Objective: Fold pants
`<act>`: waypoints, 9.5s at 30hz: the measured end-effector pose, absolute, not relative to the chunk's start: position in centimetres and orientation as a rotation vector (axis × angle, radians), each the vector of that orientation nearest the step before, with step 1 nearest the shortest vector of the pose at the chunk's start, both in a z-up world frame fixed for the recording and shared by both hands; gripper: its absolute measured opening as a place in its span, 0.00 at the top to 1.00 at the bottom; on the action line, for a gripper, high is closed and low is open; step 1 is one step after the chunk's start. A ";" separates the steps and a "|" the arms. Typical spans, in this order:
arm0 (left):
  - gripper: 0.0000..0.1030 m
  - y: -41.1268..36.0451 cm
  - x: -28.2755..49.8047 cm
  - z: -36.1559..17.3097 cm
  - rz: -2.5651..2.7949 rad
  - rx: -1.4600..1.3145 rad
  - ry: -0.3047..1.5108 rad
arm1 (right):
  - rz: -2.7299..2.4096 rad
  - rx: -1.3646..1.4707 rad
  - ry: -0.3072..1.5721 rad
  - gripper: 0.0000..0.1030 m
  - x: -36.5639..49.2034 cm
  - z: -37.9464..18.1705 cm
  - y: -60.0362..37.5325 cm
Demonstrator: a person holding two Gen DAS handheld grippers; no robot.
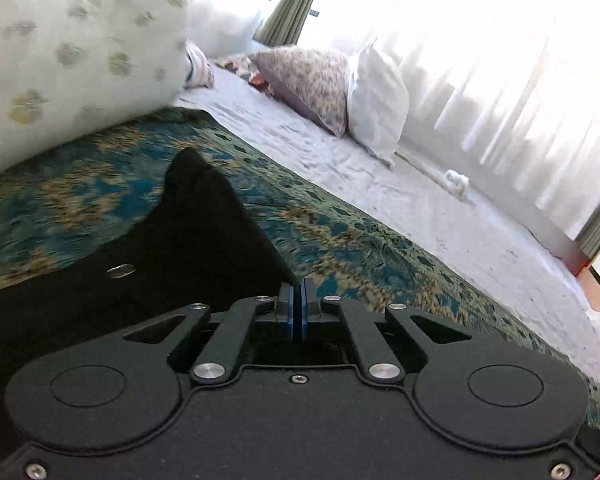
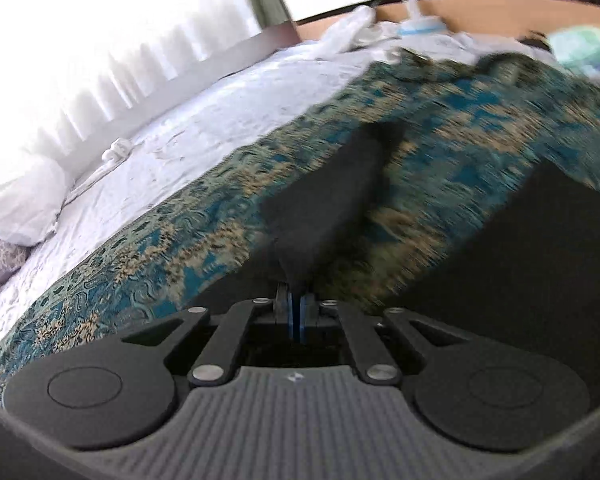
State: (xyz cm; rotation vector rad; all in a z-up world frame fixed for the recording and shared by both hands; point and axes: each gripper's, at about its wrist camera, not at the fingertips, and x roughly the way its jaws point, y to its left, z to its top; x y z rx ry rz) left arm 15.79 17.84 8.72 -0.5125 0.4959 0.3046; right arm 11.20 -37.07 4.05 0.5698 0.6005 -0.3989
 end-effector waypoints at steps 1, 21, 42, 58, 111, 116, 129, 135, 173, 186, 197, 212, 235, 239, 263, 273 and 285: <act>0.97 17.8 14.3 8.6 0.294 -0.509 0.494 | -0.404 0.585 0.606 0.95 10.2 3.9 -37.3; 0.96 15.0 1.3 4.2 0.295 -0.363 0.663 | -0.580 0.476 0.643 0.93 -0.9 2.9 -37.6; 0.12 14.0 3.2 1.8 0.242 -0.361 0.632 | -0.618 0.148 0.612 0.36 1.3 0.5 -33.5; 0.95 13.5 1.8 4.4 0.435 -0.174 0.543 | -0.743 0.055 0.554 0.95 2.0 2.2 -33.6; 0.92 13.3 2.0 1.5 0.481 -0.042 0.698 | -0.714 0.281 0.453 0.53 -4.6 3.2 -39.2; 0.92 13.7 1.8 1.5 0.465 -0.051 0.695 | -0.414 0.155 0.491 0.46 -0.8 2.6 -29.9; 0.93 13.8 1.0 1.0 0.439 -0.054 0.650 | 0.024 0.060 0.590 0.44 1.0 0.9 -11.3; 0.93 14.7 0.4 1.5 0.390 -0.133 0.640 | 0.137 -0.001 0.596 0.44 0.6 0.6 -5.1; 0.41 25.2 0.7 4.6 0.615 -0.349 0.541 | 0.327 -0.204 0.532 0.46 -3.6 -0.1 1.0; 0.72 12.8 8.1 6.3 -0.110 -0.243 0.572 | 0.360 -0.120 0.494 0.37 -4.0 -0.4 -1.6; 0.75 2.2 12.6 1.8 -0.189 -0.076 0.686 | 0.050 -0.009 0.467 0.31 -2.8 -1.4 -14.6; 0.48 1.0 11.3 -0.3 -0.193 0.063 0.636 | -0.444 0.048 0.520 0.23 -0.8 -1.6 -34.7; 0.41 -12.9 2.6 1.9 -0.509 0.106 0.655 | -0.832 0.541 0.200 0.23 -10.5 0.3 -46.4; 0.38 -14.5 0.7 0.3 -0.525 0.157 0.672 | -0.835 0.554 0.238 0.23 -10.1 0.0 -46.7; 0.53 -13.0 1.4 2.2 -0.559 0.079 0.662 | -0.836 1.058 0.109 0.78 -13.8 -2.9 -51.2; 0.51 -14.1 0.5 0.6 -0.554 0.173 0.667 | -0.879 0.942 0.134 0.89 -12.7 -2.0 -51.2; 0.34 -13.5 1.3 0.6 -0.546 0.122 0.703 | -0.872 0.910 0.175 0.82 -11.8 -1.8 -52.0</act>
